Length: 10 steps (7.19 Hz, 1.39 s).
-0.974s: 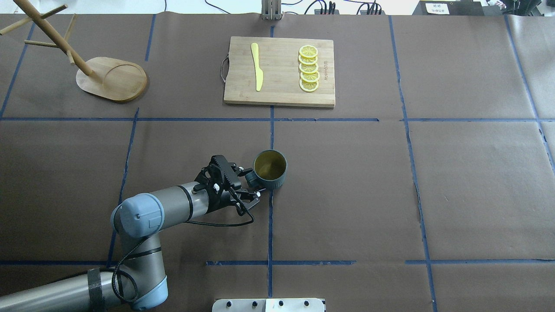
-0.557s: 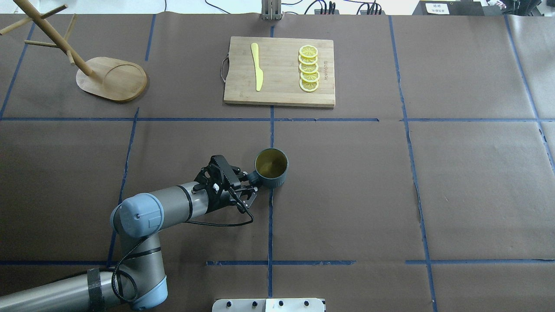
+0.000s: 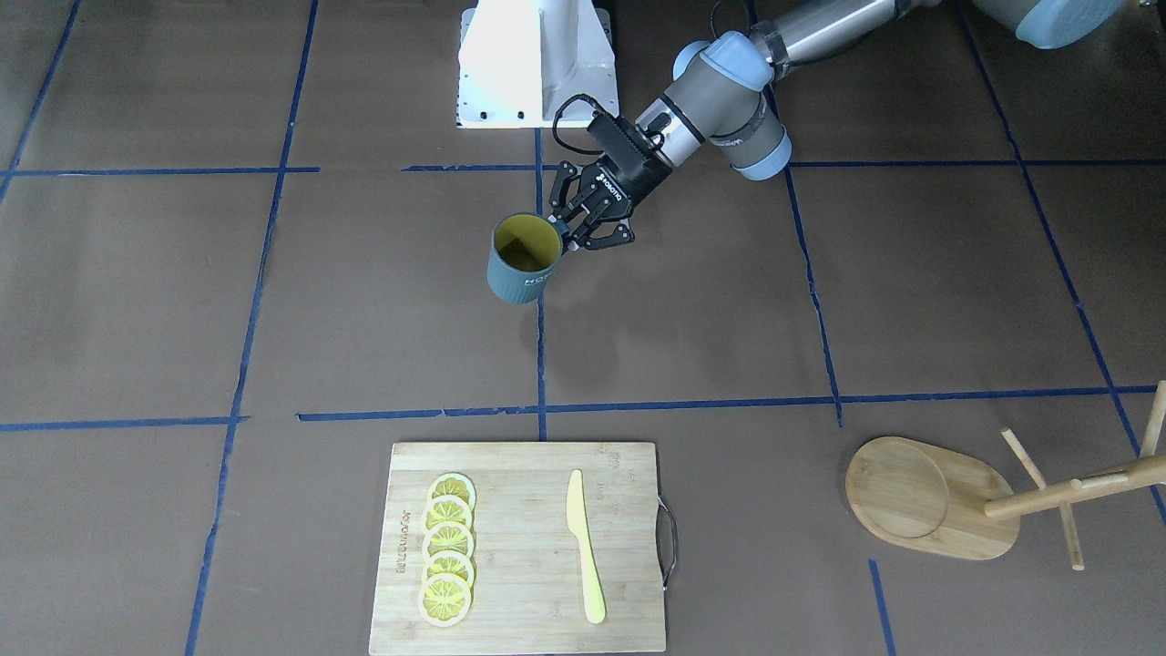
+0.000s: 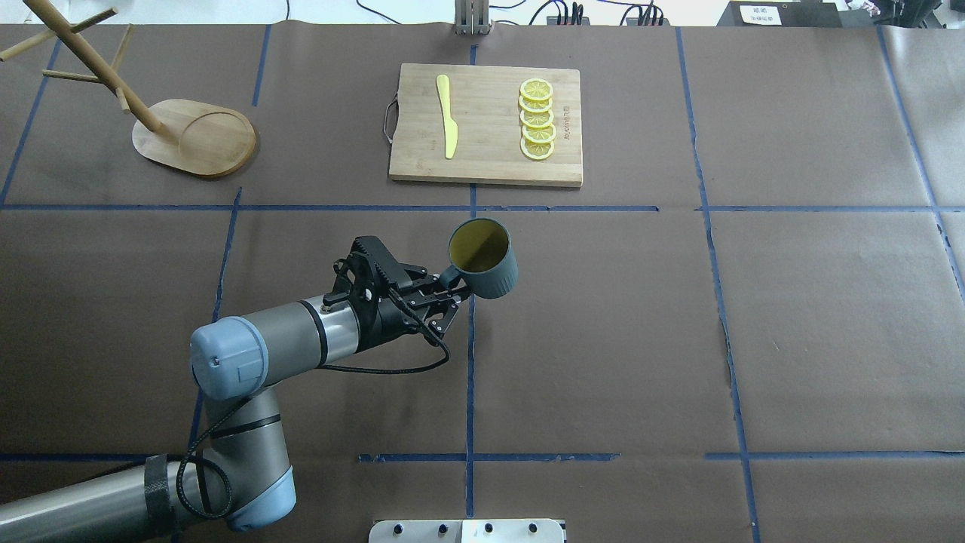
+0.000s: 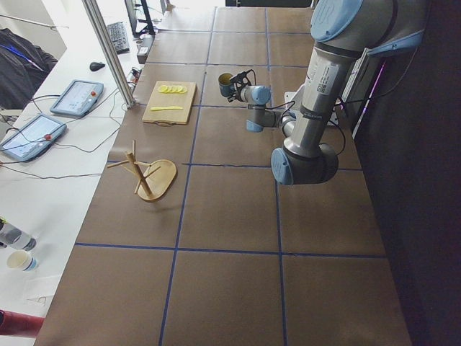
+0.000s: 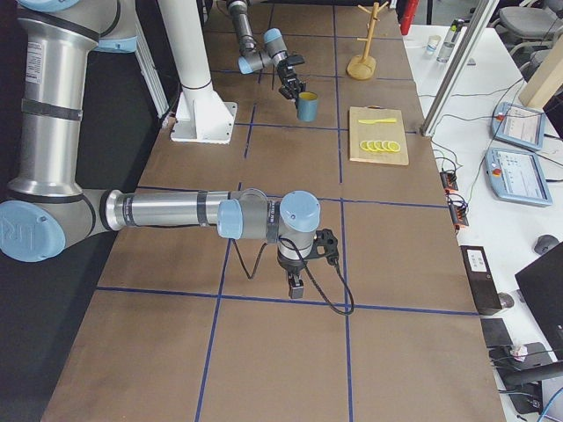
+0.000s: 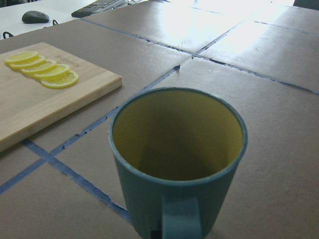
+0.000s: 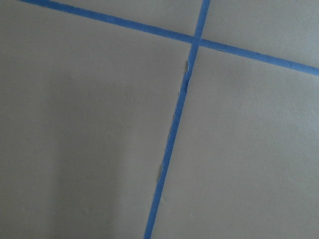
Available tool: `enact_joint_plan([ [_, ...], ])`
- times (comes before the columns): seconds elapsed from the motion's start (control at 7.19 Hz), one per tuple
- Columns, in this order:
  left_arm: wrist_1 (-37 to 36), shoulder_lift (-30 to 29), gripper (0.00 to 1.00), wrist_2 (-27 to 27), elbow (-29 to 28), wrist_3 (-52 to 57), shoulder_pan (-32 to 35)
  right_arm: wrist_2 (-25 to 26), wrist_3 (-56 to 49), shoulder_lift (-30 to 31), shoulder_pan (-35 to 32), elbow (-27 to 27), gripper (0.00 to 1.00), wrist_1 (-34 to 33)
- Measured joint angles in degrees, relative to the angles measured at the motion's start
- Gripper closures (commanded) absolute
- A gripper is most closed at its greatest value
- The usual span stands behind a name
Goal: Hang cup on storage rack
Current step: 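Lift the teal mug with the left gripper toward the wooden rack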
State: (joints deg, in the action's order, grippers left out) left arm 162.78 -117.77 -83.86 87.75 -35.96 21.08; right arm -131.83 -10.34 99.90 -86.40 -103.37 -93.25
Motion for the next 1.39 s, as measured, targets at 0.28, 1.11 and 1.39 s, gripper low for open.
enact_joint_plan([
  [0.28,-0.19,-0.01,1.00,-0.17,1.10,-15.74,2.96,-0.01,-0.08,0.01,0.00,-0.04,0.00,0.00],
  [1.11,-0.25,0.06,1.00,-7.46,4.41,-73.07,18.26,-0.01,-0.18,-0.15,0.00,-0.20,0.00,0.04],
  [1.39,-0.24,0.38,1.00,-8.77,4.04,-92.20,24.21,0.01,-0.20,-0.26,0.00,-0.21,0.00,0.01],
])
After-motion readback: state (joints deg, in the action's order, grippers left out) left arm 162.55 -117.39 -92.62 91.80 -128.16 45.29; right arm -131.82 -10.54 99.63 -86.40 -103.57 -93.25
